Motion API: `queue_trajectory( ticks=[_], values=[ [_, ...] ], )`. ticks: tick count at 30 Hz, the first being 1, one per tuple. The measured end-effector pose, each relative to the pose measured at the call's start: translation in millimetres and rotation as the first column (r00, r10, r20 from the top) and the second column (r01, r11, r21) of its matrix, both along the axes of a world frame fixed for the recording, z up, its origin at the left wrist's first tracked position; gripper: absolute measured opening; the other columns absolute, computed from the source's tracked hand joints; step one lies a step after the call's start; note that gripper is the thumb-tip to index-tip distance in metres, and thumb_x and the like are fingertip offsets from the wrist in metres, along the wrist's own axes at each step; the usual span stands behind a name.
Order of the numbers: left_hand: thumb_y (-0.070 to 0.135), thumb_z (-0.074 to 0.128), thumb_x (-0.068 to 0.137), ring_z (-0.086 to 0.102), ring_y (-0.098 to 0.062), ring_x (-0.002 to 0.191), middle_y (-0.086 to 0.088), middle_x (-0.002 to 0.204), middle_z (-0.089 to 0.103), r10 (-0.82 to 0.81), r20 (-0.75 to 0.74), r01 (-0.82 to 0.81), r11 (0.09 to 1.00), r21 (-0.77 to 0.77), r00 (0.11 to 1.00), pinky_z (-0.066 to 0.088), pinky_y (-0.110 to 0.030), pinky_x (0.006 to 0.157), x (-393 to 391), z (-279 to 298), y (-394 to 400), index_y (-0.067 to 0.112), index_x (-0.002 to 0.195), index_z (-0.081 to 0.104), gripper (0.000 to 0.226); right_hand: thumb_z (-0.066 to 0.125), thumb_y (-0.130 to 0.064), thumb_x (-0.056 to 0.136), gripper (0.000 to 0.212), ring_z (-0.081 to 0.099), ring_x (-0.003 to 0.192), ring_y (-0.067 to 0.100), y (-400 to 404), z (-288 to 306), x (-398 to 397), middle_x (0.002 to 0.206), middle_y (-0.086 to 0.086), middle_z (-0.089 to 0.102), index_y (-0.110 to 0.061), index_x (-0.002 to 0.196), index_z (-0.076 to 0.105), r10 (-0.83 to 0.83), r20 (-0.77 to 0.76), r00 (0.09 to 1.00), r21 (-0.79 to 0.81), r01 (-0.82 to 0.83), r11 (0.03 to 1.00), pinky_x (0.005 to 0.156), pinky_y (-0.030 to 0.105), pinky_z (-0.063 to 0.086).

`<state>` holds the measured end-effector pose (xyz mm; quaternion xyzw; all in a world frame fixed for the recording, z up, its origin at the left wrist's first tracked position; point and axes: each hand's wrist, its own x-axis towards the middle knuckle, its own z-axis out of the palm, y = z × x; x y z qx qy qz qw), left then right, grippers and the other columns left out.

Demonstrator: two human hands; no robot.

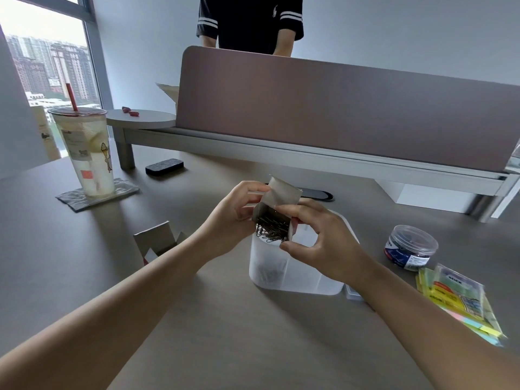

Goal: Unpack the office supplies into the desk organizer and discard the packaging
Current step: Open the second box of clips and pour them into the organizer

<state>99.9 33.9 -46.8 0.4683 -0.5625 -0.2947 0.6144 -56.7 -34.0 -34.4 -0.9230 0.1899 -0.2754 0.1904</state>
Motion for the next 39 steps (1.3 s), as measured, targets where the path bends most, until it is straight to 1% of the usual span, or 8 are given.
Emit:
queue_trajectory(
  ticks=[4, 7, 11, 17, 22, 26, 31, 39],
  values=[
    [-0.027, 0.043, 0.075, 0.061, 0.006, 0.066, -0.001, 0.095, 0.057, 0.007, 0.024, -0.007, 1.0, 0.003, 1.0, 0.047, -0.009, 0.058, 1.4, 0.3, -3.3, 0.023, 0.096, 0.046, 0.054, 0.07, -0.025, 0.074, 0.054, 0.04, 0.103, 0.001, -0.9, 1.1, -0.1, 0.113, -0.007, 0.049, -0.023, 0.124, 0.051, -0.004, -0.008, 1.0, 0.023, 0.004, 1.0, 0.093, 0.015, 0.031],
    [-0.026, 0.043, 0.076, 0.062, 0.006, 0.069, -0.001, 0.097, 0.057, 0.011, 0.05, -0.012, 1.0, 0.001, 0.999, 0.047, -0.009, 0.061, 2.5, -0.6, -5.3, 0.024, 0.097, 0.047, 0.054, 0.069, -0.03, 0.072, 0.054, 0.044, 0.097, 0.003, -1.1, 1.6, 1.0, 0.105, -0.01, 0.047, -0.02, 0.122, 0.053, -0.005, 0.014, 1.0, 0.026, 0.005, 1.0, 0.091, 0.015, 0.034],
    [-0.025, 0.042, 0.077, 0.062, 0.006, 0.069, -0.001, 0.098, 0.057, 0.012, 0.036, -0.011, 1.0, -0.002, 0.999, 0.047, -0.009, 0.059, 2.9, 0.6, -4.9, 0.022, 0.098, 0.047, 0.052, 0.07, -0.018, 0.074, 0.051, 0.041, 0.1, 0.002, -1.8, 4.3, 1.0, 0.101, -0.014, 0.044, -0.019, 0.122, 0.053, -0.013, 0.007, 1.0, 0.032, 0.013, 0.999, 0.093, 0.018, 0.035],
    [-0.029, 0.038, 0.075, 0.061, 0.007, 0.063, -0.001, 0.094, 0.056, 0.021, 0.023, -0.021, 1.0, -0.009, 1.0, 0.043, -0.007, 0.055, 1.2, 0.0, 0.4, 0.02, 0.096, 0.044, 0.054, 0.062, -0.031, 0.068, 0.053, 0.044, 0.093, 0.004, 1.4, 1.7, 2.2, 0.101, -0.008, 0.048, -0.021, 0.12, 0.055, -0.009, -0.004, 1.0, 0.01, 0.009, 1.0, 0.087, 0.012, 0.033],
    [-0.03, 0.038, 0.074, 0.061, 0.006, 0.063, -0.003, 0.093, 0.055, 0.051, 0.025, -0.051, 0.999, -0.012, 0.998, 0.042, -0.007, 0.053, 2.2, -1.6, 1.3, 0.019, 0.092, 0.04, 0.052, 0.059, -0.03, 0.067, 0.052, 0.037, 0.095, -0.004, 4.1, 1.0, 2.4, 0.102, -0.016, 0.044, -0.02, 0.118, 0.058, 0.003, -0.001, 1.0, -0.036, -0.003, 0.999, 0.082, 0.003, 0.027],
    [-0.03, 0.038, 0.074, 0.06, 0.007, 0.064, -0.003, 0.093, 0.054, 0.074, 0.015, -0.074, 0.997, -0.016, 0.997, 0.04, -0.005, 0.053, 2.4, -3.6, -0.3, 0.021, 0.092, 0.037, 0.053, 0.064, -0.022, 0.067, 0.048, 0.045, 0.11, 0.01, 3.9, 2.7, 1.4, 0.116, -0.011, 0.052, -0.018, 0.115, 0.061, 0.02, 0.031, 0.999, -0.06, -0.018, 0.998, 0.094, 0.02, 0.031],
    [-0.028, 0.041, 0.075, 0.06, 0.006, 0.07, -0.003, 0.096, 0.054, 0.072, 0.029, -0.072, 0.997, -0.027, 0.997, 0.042, -0.007, 0.057, 3.4, -6.3, -3.7, 0.023, 0.094, 0.038, 0.054, 0.072, -0.007, 0.07, 0.051, 0.047, 0.119, 0.018, 1.9, 5.8, -0.3, 0.123, -0.003, 0.055, -0.017, 0.118, 0.058, 0.02, 0.025, 0.999, -0.026, -0.019, 0.999, 0.102, 0.028, 0.035],
    [-0.027, 0.041, 0.075, 0.06, 0.008, 0.067, -0.001, 0.095, 0.054, 0.064, 0.043, -0.064, 0.998, -0.005, 0.997, 0.042, -0.007, 0.055, 4.9, -5.5, -2.7, 0.022, 0.093, 0.039, 0.053, 0.072, -0.007, 0.07, 0.065, 0.047, 0.105, 0.005, -0.7, 7.9, -0.7, 0.11, -0.022, 0.047, -0.045, 0.111, 0.038, 0.042, 0.035, 0.998, -0.026, -0.041, 0.999, 0.093, 0.014, 0.032]
  ],
)
